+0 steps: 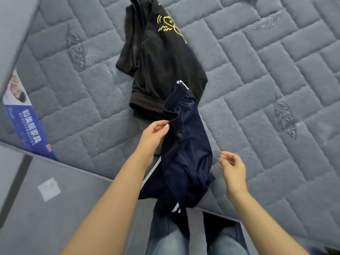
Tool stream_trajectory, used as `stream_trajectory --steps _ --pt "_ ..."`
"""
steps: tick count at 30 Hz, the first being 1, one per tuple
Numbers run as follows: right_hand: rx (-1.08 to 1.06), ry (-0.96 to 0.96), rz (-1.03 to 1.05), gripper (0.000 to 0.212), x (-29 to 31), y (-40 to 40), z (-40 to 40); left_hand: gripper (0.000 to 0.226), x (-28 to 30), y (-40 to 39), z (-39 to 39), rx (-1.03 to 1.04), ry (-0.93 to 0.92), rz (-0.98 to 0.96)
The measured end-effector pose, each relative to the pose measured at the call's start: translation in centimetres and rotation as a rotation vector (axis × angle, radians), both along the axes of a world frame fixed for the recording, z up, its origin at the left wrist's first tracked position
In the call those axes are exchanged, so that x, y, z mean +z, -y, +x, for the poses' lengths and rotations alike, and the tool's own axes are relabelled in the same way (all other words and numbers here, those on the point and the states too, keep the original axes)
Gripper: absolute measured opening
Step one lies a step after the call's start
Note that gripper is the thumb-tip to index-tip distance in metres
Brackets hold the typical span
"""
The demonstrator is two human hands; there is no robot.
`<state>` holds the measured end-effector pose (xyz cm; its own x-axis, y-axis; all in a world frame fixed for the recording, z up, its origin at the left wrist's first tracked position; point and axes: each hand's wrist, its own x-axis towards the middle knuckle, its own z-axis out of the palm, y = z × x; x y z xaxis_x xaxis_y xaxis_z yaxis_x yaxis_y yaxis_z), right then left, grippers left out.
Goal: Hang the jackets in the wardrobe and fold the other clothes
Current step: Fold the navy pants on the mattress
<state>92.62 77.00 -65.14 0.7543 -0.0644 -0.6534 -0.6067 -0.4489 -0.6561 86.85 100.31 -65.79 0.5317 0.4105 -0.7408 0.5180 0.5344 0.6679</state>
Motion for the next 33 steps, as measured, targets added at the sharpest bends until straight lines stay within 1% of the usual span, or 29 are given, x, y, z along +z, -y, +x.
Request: stream_trajectory --steps 2,4,5,7,8,9,11,12,13,15,17,19,21,22,23,25,27,29,30,31,33 --pt "0.078 0.043 0.076 0.021 1.2 -0.6 -0.2 0.010 0.3 0.2 -0.1 0.030 -0.005 0.016" --pt "0.200 0.058 0.173 0.024 2.1 -1.9 -0.5 0.014 0.8 0.3 -0.1 0.088 0.017 -0.063" --pt "0.267 0.046 0.226 0.026 2.3 -2.7 -0.7 0.019 0.9 0.3 -0.2 0.077 0.041 -0.100" --pt "0.333 -0.023 0.368 0.041 2.6 -4.3 -0.9 0.030 1.2 0.4 -0.1 -0.057 0.123 -0.186" --pt "0.321 -0.041 0.435 0.049 2.5 -5.0 -0.9 0.033 1.5 0.7 0.1 -0.145 0.167 -0.259" --pt "0.279 -0.025 0.470 0.050 2.3 -5.6 -0.9 0.036 1.7 1.0 0.4 -0.232 0.195 -0.341" --pt "0.082 0.047 0.424 0.038 1.9 -6.0 -0.6 0.040 1.7 1.8 1.2 -0.330 0.200 -0.445" --pt "-0.049 0.069 0.362 0.032 1.6 -5.8 -0.4 0.040 1.7 2.1 1.8 -0.317 0.180 -0.449" --pt "-0.167 0.065 0.315 0.030 1.2 -5.2 -0.2 0.039 1.4 2.2 2.4 -0.270 0.148 -0.418" --pt "-0.328 0.005 0.321 0.034 0.7 -3.4 0.5 0.035 0.6 2.5 3.9 -0.188 0.066 -0.241" --pt "-0.374 -0.010 0.331 0.040 0.5 -1.1 1.3 0.033 -0.2 3.0 5.6 -0.184 -0.004 -0.017" --pt "-0.367 0.024 0.303 0.042 0.5 1.4 2.3 0.038 -1.0 4.4 7.2 -0.287 -0.056 0.163" --pt "-0.355 0.054 0.247 0.040 0.3 4.1 3.0 0.048 -1.7 6.1 9.0 -0.488 -0.123 0.432" --pt "-0.353 0.066 0.220 0.038 0.2 5.4 3.2 0.054 -2.0 7.2 10.0 -0.579 -0.113 0.556" --pt "-0.362 0.078 0.199 0.036 0.0 6.9 3.5 0.059 -2.2 8.4 11.1 -0.651 -0.067 0.626" --pt "-0.393 0.110 0.177 0.034 -0.4 9.8 4.2 0.067 -2.6 11.4 13.4 -0.779 -0.017 0.632" --pt "-0.418 0.130 0.175 0.029 -1.0 13.0 5.2 0.067 -3.5 14.7 15.4 -0.910 -0.116 0.651" --pt "-0.431 0.131 0.178 0.028 -1.7 16.7 6.5 0.051 -4.4 18.2 16.8 -1.029 -0.209 0.741" --pt "-0.433 0.129 0.179 0.029 -2.1 18.6 7.4 0.039 -4.7 19.9 17.5 -1.062 -0.208 0.740" --pt "-0.438 0.131 0.184 0.027 -2.5 20.7 8.5 0.030 -4.9 21.7 18.3 -1.081 -0.179 0.708" --pt "-0.449 0.130 0.195 0.031 -3.2 25.3 11.1 0.029 -5.0 25.6 20.2 -1.073 -0.085 0.654"
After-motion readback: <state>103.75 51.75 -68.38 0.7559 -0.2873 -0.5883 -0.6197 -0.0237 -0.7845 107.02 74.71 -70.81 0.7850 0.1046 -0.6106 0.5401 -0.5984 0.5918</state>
